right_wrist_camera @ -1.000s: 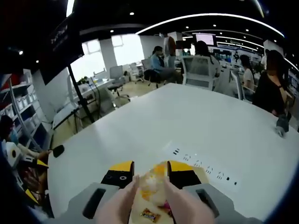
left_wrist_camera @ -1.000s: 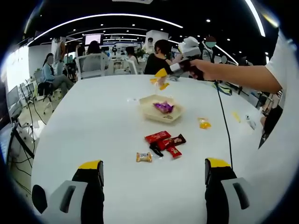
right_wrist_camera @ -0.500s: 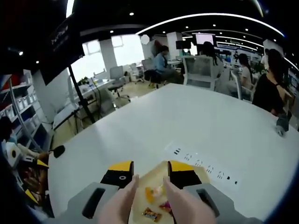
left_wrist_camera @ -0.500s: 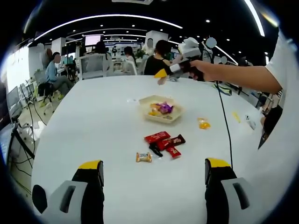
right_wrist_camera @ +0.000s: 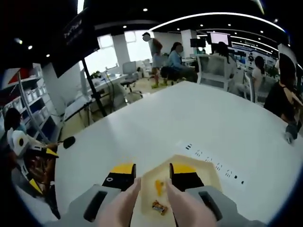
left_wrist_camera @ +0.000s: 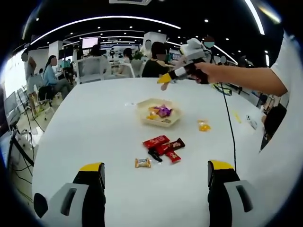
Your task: Place the target food into the container with the food tongs after gripping and lifting it, then release it inside without dropping or visibly crushing the food.
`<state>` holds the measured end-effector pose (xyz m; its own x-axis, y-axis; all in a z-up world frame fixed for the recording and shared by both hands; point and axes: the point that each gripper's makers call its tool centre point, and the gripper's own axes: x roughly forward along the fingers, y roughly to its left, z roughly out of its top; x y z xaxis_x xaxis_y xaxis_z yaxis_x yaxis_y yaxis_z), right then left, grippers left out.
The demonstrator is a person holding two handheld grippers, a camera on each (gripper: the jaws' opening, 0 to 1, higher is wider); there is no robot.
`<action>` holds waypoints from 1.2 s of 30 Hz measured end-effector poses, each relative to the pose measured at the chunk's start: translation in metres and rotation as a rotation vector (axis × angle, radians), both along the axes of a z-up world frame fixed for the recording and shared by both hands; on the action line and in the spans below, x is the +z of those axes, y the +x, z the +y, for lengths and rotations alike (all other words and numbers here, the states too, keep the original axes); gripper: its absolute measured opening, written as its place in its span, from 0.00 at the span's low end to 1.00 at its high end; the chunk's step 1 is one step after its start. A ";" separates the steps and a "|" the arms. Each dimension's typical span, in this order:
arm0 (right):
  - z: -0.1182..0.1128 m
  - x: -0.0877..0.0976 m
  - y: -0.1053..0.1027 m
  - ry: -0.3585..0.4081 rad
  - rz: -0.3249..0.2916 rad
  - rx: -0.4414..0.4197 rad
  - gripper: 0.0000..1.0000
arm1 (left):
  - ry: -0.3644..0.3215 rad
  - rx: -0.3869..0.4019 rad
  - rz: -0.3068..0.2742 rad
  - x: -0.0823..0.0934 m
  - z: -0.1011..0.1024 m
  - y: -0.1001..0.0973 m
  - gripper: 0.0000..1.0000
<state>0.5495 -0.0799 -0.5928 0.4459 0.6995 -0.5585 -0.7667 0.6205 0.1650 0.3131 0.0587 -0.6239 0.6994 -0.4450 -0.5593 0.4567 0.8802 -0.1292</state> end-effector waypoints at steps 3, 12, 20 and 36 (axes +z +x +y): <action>-0.004 0.002 -0.006 0.003 -0.001 -0.005 0.27 | 0.006 -0.018 -0.006 0.003 -0.003 0.002 0.89; -0.020 0.009 -0.015 0.034 -0.011 -0.025 0.28 | 0.006 -0.062 -0.026 0.009 -0.014 0.007 0.89; -0.034 0.024 -0.035 0.045 -0.060 -0.053 0.30 | -0.001 -0.120 -0.034 0.009 -0.025 0.011 0.89; -0.078 0.038 -0.084 0.037 -0.102 -0.172 0.30 | -0.027 -0.256 -0.067 0.013 -0.043 0.012 0.89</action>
